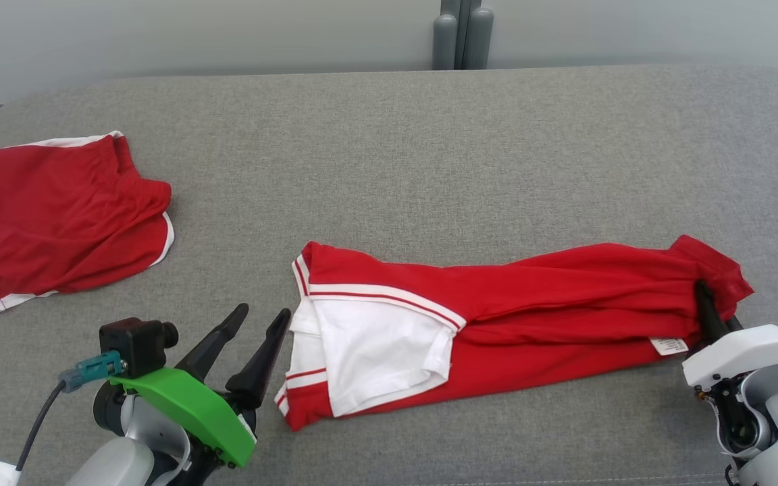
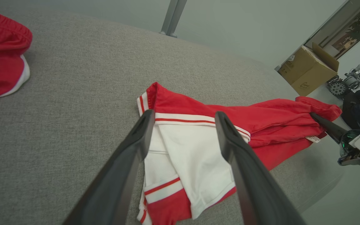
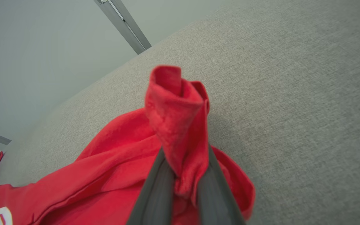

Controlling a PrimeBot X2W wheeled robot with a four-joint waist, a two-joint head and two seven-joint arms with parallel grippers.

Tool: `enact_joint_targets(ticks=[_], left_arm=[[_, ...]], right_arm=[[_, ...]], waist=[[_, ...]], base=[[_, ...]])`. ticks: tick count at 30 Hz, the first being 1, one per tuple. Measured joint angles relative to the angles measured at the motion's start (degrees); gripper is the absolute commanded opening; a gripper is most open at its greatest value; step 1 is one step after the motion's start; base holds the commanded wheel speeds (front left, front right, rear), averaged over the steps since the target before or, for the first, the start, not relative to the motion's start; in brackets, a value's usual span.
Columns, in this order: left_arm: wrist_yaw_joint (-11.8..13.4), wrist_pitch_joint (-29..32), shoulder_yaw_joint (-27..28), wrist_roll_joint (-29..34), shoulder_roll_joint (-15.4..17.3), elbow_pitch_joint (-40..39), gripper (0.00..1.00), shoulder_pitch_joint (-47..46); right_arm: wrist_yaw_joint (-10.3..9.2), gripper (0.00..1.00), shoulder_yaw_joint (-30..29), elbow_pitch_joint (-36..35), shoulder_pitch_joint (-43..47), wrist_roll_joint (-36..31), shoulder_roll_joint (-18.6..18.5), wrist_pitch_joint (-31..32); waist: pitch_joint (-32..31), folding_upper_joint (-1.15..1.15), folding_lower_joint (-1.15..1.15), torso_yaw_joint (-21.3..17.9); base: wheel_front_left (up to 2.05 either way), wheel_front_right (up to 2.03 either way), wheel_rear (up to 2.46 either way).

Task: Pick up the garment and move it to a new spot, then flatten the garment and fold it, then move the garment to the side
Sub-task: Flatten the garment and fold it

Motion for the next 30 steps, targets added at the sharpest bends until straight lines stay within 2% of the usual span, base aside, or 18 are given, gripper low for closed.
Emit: enact_joint_targets(ticks=[5, 8, 10, 12, 16, 23, 30], left_arm=[[0.16, -0.02, 0.01, 0.0, 0.0, -0.16, 1.0, 0.03], [0.16, -0.05, 0.03, 0.0, 0.01, -0.38, 1.0, 0.03], [0.16, -0.16, 0.04, 0.0, 0.01, -0.51, 1.0, 0.03], [0.16, -0.69, 0.1, 0.1, 0.02, -0.7, 1.0, 0.03], [0.41, -1.25, 0.18, 1.04, 0.12, -0.73, 1.0, 0.03], [0.94, -1.58, 0.01, 2.98, 0.54, -0.63, 1.0, 0.03], [1.45, -2.5, -0.03, 4.02, 0.83, -0.3, 1.0, 0.04]], right_arm=[[-0.11, 0.0, -2.07, -0.6, 0.02, 0.0, -1.67, -1.01], [-1.04, 0.0, -2.88, -1.66, 0.01, -1.22, -3.46, -1.94], [-0.87, 0.0, -3.47, -2.93, -0.05, -1.48, -4.33, -2.08], [0.25, 0.0, -3.35, -4.39, -0.14, -1.44, -4.38, -2.49], [2.08, 0.0, -1.62, -7.55, -0.27, -2.03, -3.71, -2.78], [3.23, 0.0, 2.54, -12.29, 0.06, -3.03, -2.08, -3.04], [4.1, 0.0, 9.09, -16.28, 0.73, -4.52, 1.3, -3.04]], waist=[[0.04, 0.0, 0.0, -0.18], [0.05, 0.0, 0.0, -0.32], [0.0, 0.0, 0.0, -0.37], [-0.08, 0.0, 0.0, -0.42], [-0.45, 0.0, 0.0, -0.45], [-1.24, 0.0, 0.0, -0.12], [-1.69, 0.0, 0.0, 0.53]], base=[[0.0, 0.0, 0.0], [0.0, 0.0, 0.0], [0.0, 0.0, 0.0], [0.0, 0.0, 0.0], [0.0, 0.0, 0.0], [0.0, 0.0, 0.0], [0.0, 0.0, 0.0]])
